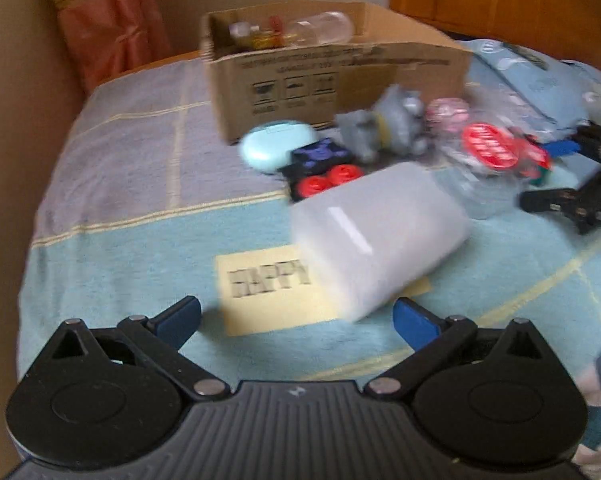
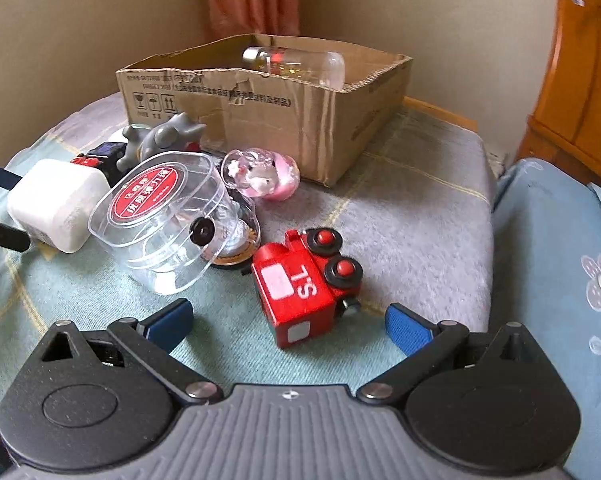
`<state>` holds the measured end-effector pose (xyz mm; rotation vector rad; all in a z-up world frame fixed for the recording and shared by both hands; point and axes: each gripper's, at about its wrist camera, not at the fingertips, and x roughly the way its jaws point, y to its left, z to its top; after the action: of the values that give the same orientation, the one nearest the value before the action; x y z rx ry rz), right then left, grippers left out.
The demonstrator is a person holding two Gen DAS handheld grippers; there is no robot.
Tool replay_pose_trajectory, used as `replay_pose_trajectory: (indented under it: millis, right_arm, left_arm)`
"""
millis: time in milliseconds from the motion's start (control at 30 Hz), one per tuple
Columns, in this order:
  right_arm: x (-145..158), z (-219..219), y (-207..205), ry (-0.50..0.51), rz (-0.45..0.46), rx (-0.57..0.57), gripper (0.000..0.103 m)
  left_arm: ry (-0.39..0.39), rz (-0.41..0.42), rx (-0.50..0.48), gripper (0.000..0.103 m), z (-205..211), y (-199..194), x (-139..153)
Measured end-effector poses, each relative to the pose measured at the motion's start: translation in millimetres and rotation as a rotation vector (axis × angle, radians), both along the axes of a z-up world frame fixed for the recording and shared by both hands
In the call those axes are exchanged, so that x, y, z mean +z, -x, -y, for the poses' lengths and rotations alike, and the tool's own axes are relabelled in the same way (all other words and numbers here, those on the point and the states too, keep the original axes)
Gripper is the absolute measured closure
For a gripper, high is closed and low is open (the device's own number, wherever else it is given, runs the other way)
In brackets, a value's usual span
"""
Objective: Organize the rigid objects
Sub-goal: 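Move the right tool to the red train while the left tool approaches the white container, then close the left tool around the white square plastic container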
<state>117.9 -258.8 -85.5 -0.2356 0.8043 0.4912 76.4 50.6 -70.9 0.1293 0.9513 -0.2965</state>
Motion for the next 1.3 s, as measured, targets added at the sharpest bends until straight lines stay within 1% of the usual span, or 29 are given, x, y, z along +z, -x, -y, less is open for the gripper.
replay_pose_trajectory:
  millis: [67,133,233,300,433,500,633,733,867,1000,1100,1200,1300]
  right_arm:
    - [-0.6,-0.5,-2.5,-0.003,0.004,0.018,0.0]
    - [-1.2,-1.3,-4.3,-0.004,0.006,0.033,0.0]
    - [-1.7,-0.2,-5.8,-0.007,0.009,0.054,0.0]
    - [-1.9,0.4,-5.5,-0.01,0.013,0.061,0.0]
    - [-2.1,1.3,-4.7,-0.015,0.02,0.062,0.0]
    - [-2.3,1.5,-3.9,-0.017,0.024,0.061,0.0]
    - [-2.7,1.4,-2.8,-0.016,0.026,0.056,0.0]
    - [-2.7,1.2,-2.7,-0.016,0.027,0.058,0.0]
    - [-2.5,2.3,-1.9,-0.018,0.027,0.068,0.0]
    - [-2.7,1.8,-2.9,-0.02,0.026,0.078,0.0]
    - [-3.2,-1.8,-6.7,-0.022,0.026,0.101,0.0]
    - [-3.4,-6.6,-9.7,-0.02,0.022,0.107,0.0]
    - [-0.8,-10.5,-4.4,-0.004,-0.007,0.126,0.0]
  left_arm:
    - [0.033,0.001,-0.04,0.001,8.0,0.8,2.6]
    - [0.049,-0.003,-0.055,0.001,16.6,-3.2,1.9]
    - [0.074,-0.019,-0.057,0.001,27.3,-8.2,-1.7]
    - [0.095,-0.006,-0.053,0.001,32.4,-9.5,-2.4]
    - [0.135,0.003,0.011,0.001,36.7,-15.2,-2.6]
    - [0.143,0.019,0.047,0.001,39.2,-16.9,-3.9]
    - [0.139,0.05,0.11,0.001,44.3,-20.5,-5.7]
    - [0.11,0.054,0.135,0.001,44.0,-21.5,-5.9]
    - [0.099,0.043,0.147,0.001,29.1,-13.9,-3.8]
    - [0.043,0.048,0.185,0.001,10.2,-4.0,-2.6]
    - [0.007,0.064,0.192,0.001,2.4,0.2,-2.8]
    - [0.005,0.064,0.189,0.001,0.9,-0.2,-3.1]
    - [-0.008,0.074,0.183,0.001,4.0,-2.1,-3.8]
